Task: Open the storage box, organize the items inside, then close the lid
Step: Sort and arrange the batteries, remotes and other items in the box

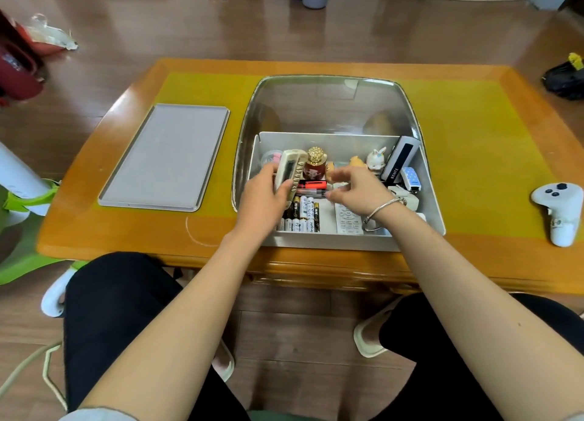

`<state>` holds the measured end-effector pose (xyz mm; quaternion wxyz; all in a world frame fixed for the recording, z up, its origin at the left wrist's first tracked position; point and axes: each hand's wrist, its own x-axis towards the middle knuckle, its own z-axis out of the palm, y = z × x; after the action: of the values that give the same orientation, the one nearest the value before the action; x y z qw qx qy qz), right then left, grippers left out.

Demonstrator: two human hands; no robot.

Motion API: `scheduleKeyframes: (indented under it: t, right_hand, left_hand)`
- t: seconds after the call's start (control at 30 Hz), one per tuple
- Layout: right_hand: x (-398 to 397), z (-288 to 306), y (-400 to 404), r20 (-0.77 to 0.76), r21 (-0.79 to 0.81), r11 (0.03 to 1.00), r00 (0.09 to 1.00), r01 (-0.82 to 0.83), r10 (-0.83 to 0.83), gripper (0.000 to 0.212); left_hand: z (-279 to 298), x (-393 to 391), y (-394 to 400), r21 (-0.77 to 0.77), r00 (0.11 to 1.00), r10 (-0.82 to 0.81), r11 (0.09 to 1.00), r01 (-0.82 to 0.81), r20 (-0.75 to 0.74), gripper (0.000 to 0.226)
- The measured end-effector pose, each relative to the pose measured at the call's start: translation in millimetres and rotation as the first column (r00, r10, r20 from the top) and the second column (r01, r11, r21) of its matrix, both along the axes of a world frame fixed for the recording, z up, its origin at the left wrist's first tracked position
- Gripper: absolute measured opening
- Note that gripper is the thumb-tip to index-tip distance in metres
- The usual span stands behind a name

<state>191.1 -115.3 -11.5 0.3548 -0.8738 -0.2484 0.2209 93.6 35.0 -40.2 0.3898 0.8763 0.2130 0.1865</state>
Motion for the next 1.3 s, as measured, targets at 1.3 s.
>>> scheduleKeyframes:
  t: [1.3]
  right_hand:
    - [7.1, -14.9, -19.9, -0.264, 0.016, 0.978, 0.945, 0.206, -0.195, 0.028]
  left_hand:
    - [-4.2, 26.1, -6.3, -0.108, 0.946, -0.101, 0.992, 0.070, -0.308, 0.030]
